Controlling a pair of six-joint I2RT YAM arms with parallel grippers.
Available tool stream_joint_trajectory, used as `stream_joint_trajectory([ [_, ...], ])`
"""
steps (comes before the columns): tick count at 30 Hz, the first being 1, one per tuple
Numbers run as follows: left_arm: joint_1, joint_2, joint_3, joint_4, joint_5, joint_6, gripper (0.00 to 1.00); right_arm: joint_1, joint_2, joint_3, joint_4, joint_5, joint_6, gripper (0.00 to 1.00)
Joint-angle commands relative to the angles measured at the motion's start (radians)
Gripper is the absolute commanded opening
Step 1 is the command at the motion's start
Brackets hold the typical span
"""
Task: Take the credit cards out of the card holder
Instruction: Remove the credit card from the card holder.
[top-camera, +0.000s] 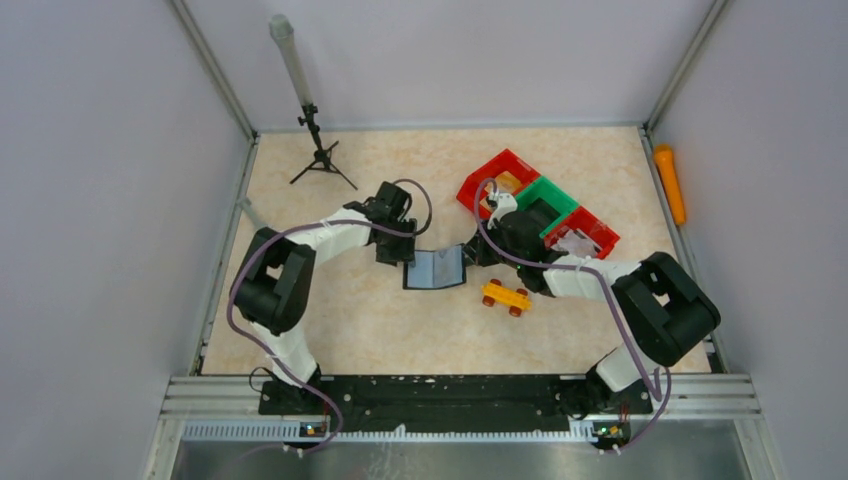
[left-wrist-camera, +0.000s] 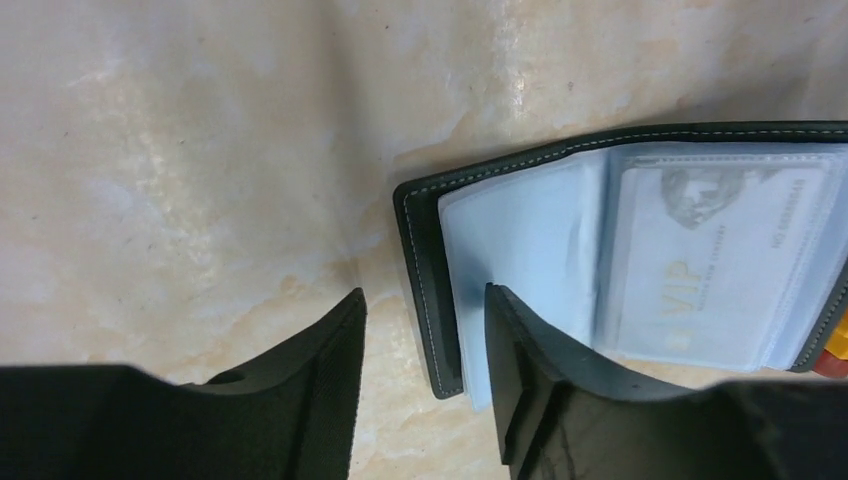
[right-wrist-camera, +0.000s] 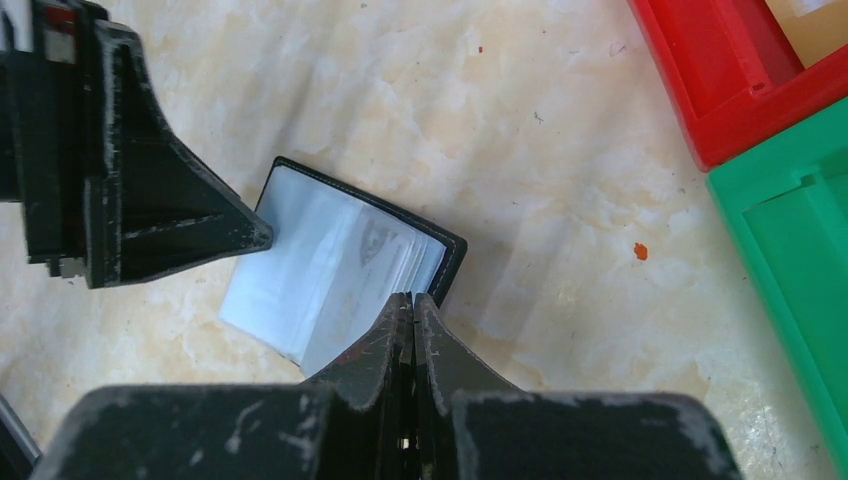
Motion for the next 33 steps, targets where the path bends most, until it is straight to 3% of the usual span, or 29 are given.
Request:
stream_joint_trajectory([
  [1,0.001,0.091,0.098,-0.114,0.056,0.016,0.44,-0.005,0.000,0.014,0.026,0.008,0.002,0.00],
  [6,0.001,0.115,0.103,-0.111,0.113,0.021,0.15,-0.005,0.003,0.017,0.026,0.002,0.003,0.00],
  [10,0.004,0.059,0.072,-0.041,0.169,0.018,0.00,-0.005,0.002,0.017,0.026,0.000,0.003,0.00],
  [20,0.083,-0.126,-0.098,0.209,0.289,-0.030,0.00,-0.006,0.000,0.017,0.027,-0.015,0.006,0.00],
  [29,0.126,-0.104,-0.130,0.279,0.407,-0.059,0.00,-0.007,0.011,0.015,0.041,-0.036,0.016,0.00],
  [31,0.126,-0.109,-0.137,0.288,0.419,-0.056,0.10,-0.007,0.014,0.015,0.043,-0.038,0.018,0.00],
  [33,0.123,-0.111,-0.146,0.306,0.433,-0.051,0.33,-0.007,0.017,0.017,0.042,-0.041,0.019,0.00],
])
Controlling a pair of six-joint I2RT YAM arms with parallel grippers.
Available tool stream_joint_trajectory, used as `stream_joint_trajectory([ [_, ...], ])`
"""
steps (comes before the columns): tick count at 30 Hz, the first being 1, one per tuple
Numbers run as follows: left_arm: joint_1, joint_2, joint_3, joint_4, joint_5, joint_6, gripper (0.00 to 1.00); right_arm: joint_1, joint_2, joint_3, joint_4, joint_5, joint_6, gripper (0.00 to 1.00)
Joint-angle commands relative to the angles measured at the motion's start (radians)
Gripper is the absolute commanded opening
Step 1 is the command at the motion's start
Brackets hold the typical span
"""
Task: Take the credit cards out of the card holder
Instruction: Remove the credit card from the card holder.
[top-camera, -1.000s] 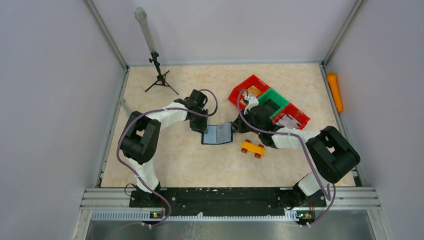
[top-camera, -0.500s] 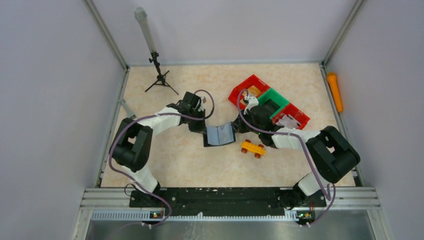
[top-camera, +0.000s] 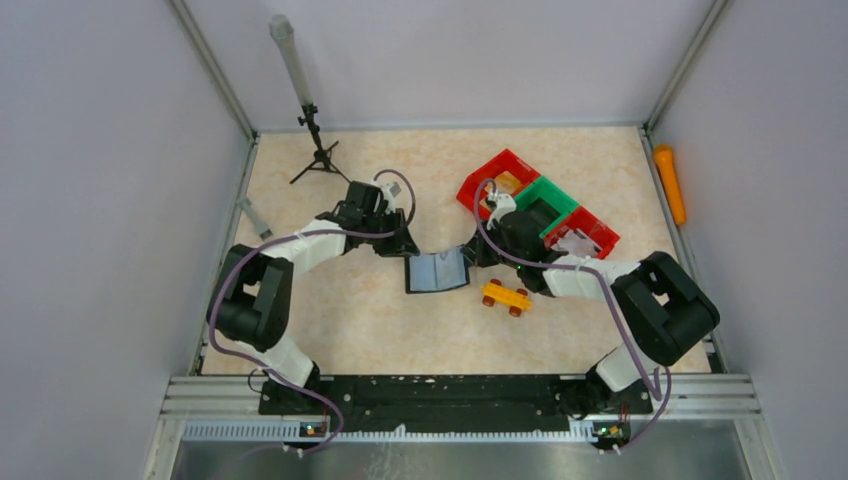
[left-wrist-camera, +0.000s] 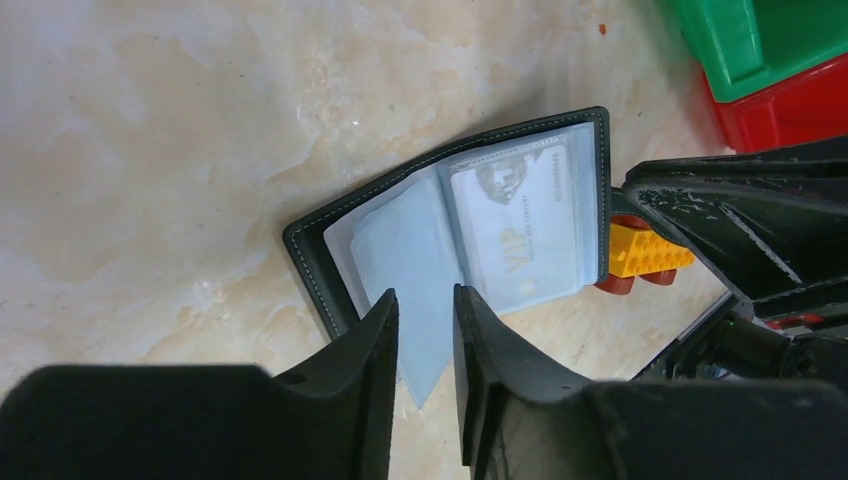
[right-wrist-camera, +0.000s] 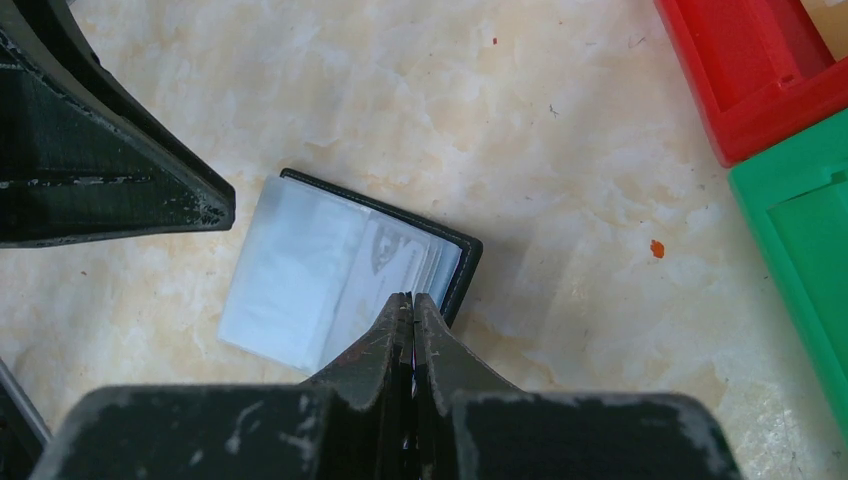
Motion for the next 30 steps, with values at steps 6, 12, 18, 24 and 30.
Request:
stream_joint_trajectory([
  [6,0.001,0.080,0.053,-0.061,-0.026,0.005,0.50,-0.006,0.018,0.018,0.043,-0.021,0.013,0.00],
  [12,-0.002,0.119,0.064,-0.053,0.060,-0.001,0.36,-0.006,0.022,0.021,0.041,-0.025,0.013,0.00],
  [18,0.000,0.097,0.051,-0.017,0.098,-0.003,0.11,-0.007,0.039,0.031,0.039,-0.055,0.012,0.00],
  [24,0.004,0.078,0.052,-0.059,-0.051,0.012,0.02,-0.007,0.085,0.066,0.024,-0.122,0.007,0.16],
  [30,0.008,0.097,0.075,-0.126,-0.195,0.009,0.00,-0.015,0.084,0.084,-0.061,-0.034,0.026,0.53],
])
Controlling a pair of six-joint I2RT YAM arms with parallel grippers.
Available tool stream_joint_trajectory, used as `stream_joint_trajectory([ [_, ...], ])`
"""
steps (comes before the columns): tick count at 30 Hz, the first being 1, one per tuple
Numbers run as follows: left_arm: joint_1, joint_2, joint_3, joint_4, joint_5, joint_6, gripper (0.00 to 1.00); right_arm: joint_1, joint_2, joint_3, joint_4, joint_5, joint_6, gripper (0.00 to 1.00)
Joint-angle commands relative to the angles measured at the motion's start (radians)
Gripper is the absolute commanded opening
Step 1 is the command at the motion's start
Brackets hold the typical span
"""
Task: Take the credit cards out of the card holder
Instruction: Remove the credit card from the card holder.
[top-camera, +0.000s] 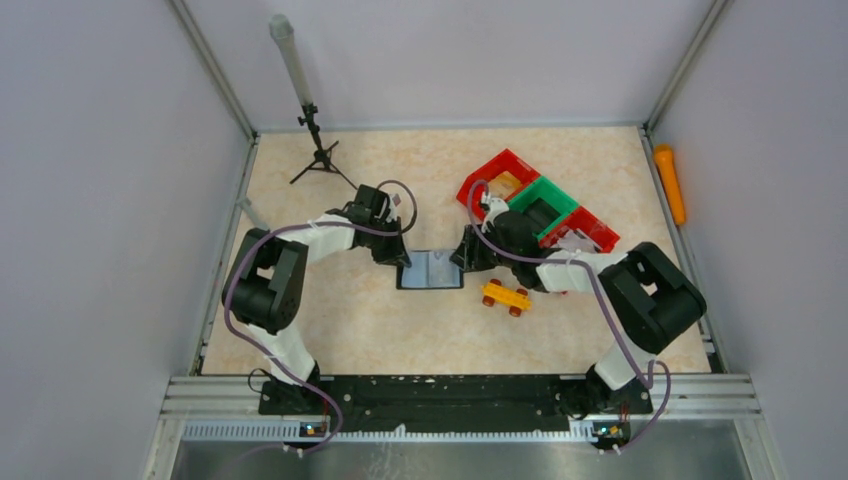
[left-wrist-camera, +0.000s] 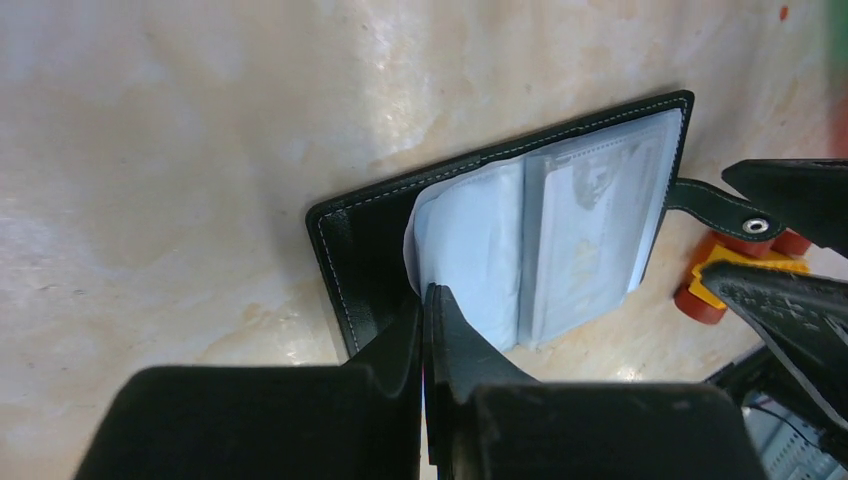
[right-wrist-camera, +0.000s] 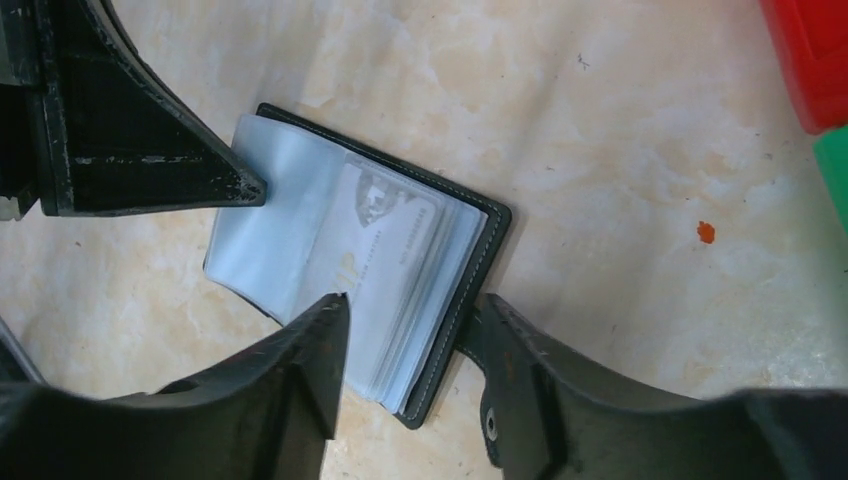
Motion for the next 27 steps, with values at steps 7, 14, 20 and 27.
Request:
stream_joint_trajectory([
  [7,0.019,-0.041,0.026,-0.050,-0.231,-0.007,0.00,-0.019,0.121,0.148,-0.155,-0.031,0.012,0.79],
  [14,0.020,-0.050,0.025,-0.055,-0.252,-0.006,0.01,-0.019,0.086,0.157,-0.219,0.071,-0.024,0.77],
  [20,0.022,-0.061,0.019,-0.055,-0.281,-0.014,0.02,-0.015,0.094,0.181,-0.281,0.094,-0.050,0.62],
  [27,0.022,-0.055,0.019,-0.045,-0.243,-0.007,0.04,-0.015,0.131,0.177,-0.209,-0.016,-0.027,0.61],
])
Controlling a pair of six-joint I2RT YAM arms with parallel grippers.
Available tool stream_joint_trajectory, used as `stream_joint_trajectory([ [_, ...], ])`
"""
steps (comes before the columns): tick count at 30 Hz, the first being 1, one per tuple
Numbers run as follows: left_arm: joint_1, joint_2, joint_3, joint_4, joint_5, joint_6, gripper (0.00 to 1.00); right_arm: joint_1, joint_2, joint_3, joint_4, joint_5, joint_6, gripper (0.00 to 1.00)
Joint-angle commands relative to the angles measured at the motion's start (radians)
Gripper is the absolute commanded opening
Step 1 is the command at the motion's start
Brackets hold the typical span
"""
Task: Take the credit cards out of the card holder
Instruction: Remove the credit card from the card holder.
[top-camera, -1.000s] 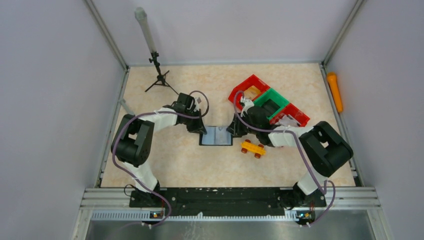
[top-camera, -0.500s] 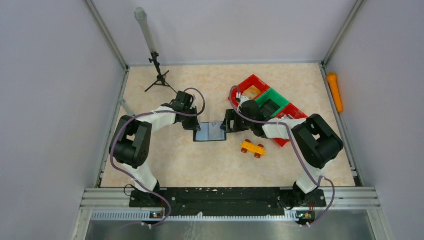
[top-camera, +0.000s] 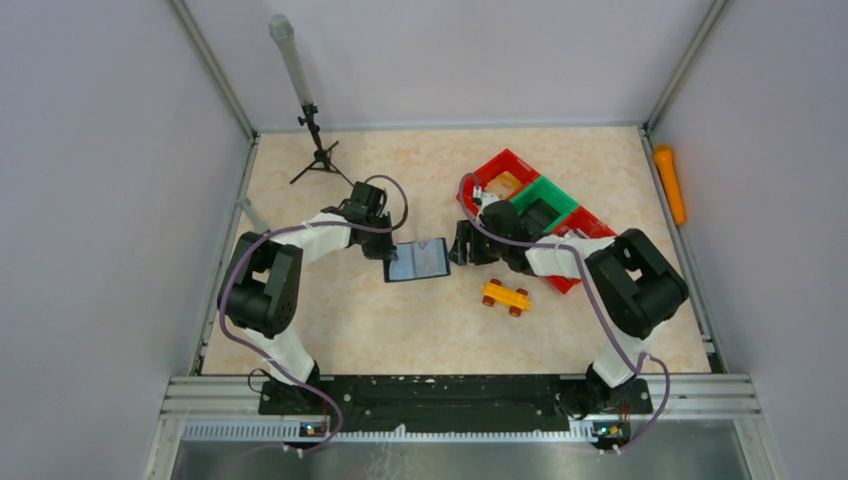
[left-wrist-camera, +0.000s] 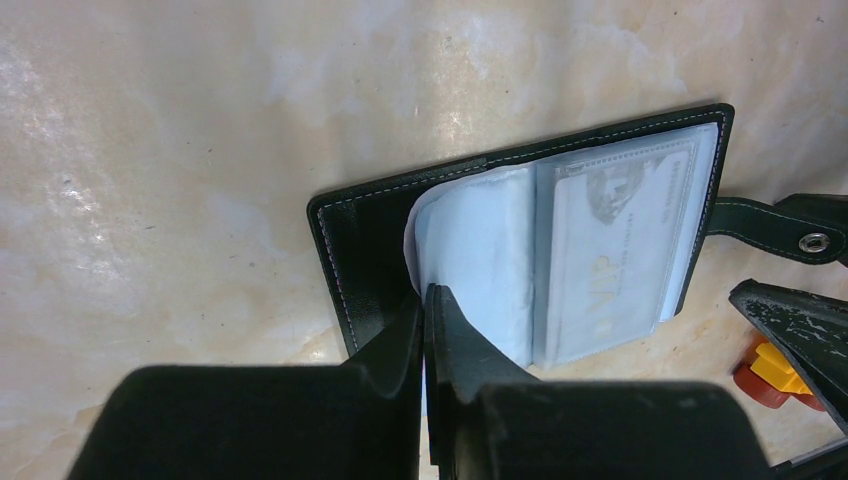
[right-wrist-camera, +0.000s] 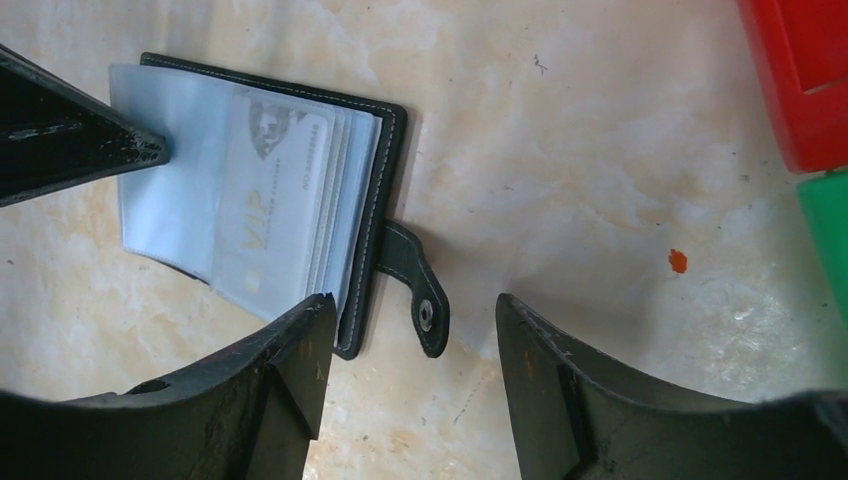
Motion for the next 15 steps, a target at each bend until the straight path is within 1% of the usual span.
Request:
stream_joint_trajectory([
  [1,0.006,-0.023,0.006,-0.007,-0.016,0.010,0.05,-0.002,0.032,0.023,0.004,-0.048,0.004,0.61],
  [3,0.006,-0.021,0.006,-0.007,-0.017,0.010,0.06,-0.002,0.056,0.043,0.000,-0.026,0.003,0.55],
  [6,0.006,-0.015,0.008,-0.006,-0.005,0.013,0.07,-0.002,0.092,0.067,-0.009,-0.023,0.004,0.39],
  [9,0.004,-0.007,0.013,-0.006,0.013,0.014,0.08,-0.001,0.102,0.067,0.016,-0.040,0.010,0.21],
  [11,0.004,-0.007,0.012,-0.006,0.013,0.015,0.09,-0.002,0.088,0.064,0.017,-0.044,0.004,0.02],
  [12,0.004,-0.013,0.009,-0.002,0.013,0.012,0.11,-0.002,0.070,0.054,0.024,-0.045,0.002,0.00],
  [13,0.004,-0.021,0.001,0.008,0.014,0.008,0.16,-0.002,0.034,0.036,0.048,-0.046,-0.002,0.00],
  [14,0.005,-0.034,-0.011,0.023,0.019,0.004,0.21,-0.002,0.004,0.017,0.061,-0.043,-0.005,0.00],
  [15,0.004,-0.051,-0.024,0.038,0.028,0.001,0.29,-0.002,-0.025,0.001,0.068,-0.031,-0.008,0.00],
])
